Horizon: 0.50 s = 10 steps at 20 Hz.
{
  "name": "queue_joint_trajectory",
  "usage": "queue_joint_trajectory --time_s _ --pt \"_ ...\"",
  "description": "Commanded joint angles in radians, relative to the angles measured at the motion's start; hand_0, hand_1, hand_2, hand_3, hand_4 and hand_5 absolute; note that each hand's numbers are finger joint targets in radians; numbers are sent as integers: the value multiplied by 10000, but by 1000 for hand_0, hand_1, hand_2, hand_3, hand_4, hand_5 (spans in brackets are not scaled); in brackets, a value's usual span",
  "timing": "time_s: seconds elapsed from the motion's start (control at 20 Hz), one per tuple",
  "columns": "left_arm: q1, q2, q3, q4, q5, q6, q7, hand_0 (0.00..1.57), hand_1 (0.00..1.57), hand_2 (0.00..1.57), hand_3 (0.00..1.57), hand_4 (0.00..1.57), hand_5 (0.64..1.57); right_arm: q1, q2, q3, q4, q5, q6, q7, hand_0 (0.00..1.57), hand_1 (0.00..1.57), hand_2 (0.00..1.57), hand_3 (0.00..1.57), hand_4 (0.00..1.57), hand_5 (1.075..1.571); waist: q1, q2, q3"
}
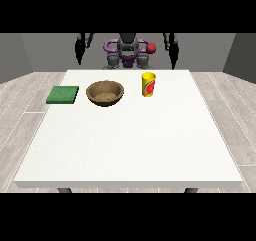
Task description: Pick the cup and pour the ball into the bowl, then pick the bowl and place it on the pad
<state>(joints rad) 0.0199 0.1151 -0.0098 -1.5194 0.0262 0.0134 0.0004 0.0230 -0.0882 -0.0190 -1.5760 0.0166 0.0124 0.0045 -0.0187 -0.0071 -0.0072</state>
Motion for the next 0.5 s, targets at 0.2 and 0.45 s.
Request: queue_joint_trajectory --time_s 0.2,0.45 --pt "-229 389 79 -1037 91 -69 803 0 0 0 0 0 1557 -150 -446 -133 -1003 -95 100 901 0 0 0 0 0 1569 -71 -2526 49" --pt "-1526 379 1244 -1758 1510 4 1696 0 0 0 0 0 1558 -246 -1657 -1749 -1250 -2646 1984 1389 0 0 0 0 0 1569 -393 -1781 72"
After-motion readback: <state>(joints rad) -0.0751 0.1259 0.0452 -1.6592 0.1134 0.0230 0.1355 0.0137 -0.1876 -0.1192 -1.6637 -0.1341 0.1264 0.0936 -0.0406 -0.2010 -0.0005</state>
